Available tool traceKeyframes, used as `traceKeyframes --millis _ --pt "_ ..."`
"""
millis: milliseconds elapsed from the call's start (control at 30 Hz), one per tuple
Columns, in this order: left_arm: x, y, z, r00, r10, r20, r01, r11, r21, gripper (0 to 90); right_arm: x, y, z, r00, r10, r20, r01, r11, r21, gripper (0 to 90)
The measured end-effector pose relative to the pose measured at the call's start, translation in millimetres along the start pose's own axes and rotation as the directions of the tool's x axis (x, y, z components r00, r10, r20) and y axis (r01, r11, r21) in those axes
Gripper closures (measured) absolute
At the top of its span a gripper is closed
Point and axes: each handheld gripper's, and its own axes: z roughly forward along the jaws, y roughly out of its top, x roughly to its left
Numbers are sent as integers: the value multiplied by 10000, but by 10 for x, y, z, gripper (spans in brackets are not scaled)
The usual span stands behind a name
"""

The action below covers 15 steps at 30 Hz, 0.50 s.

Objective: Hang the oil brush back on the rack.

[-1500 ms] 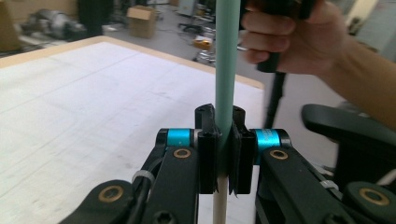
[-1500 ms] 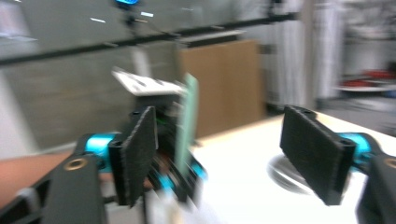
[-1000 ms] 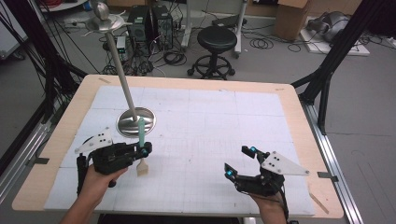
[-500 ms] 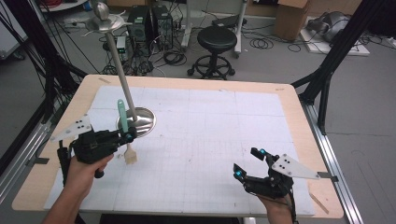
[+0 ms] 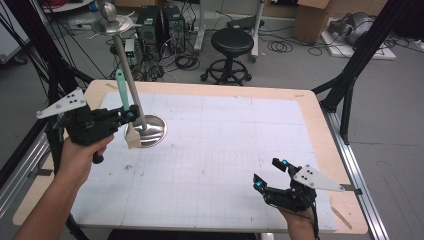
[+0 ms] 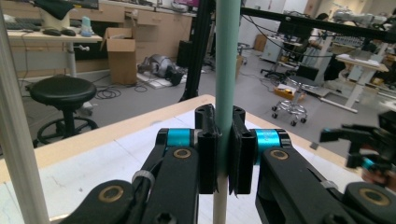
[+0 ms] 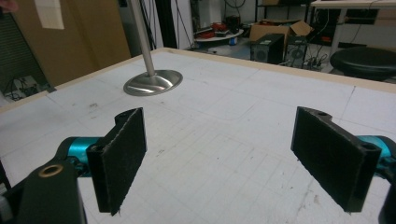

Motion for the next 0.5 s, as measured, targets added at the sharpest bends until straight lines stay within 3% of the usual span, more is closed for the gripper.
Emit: traceKeyframes --millis 133,367,500 --pt "53 144 124 9998 71 -185 -67 9997 225 839 -24 1 -16 10000 71 8 -71 10000 -44 170" --pt "109 310 205 9980 -3 -630 -6 9999 -151 839 -55 -2 -33 9999 140 5 -140 9999 -66 170" --pt "152 362 231 9965 59 -839 -65 10000 -66 838 -56 -5 -27 9999 147 -29 -147 9999 -33 170"
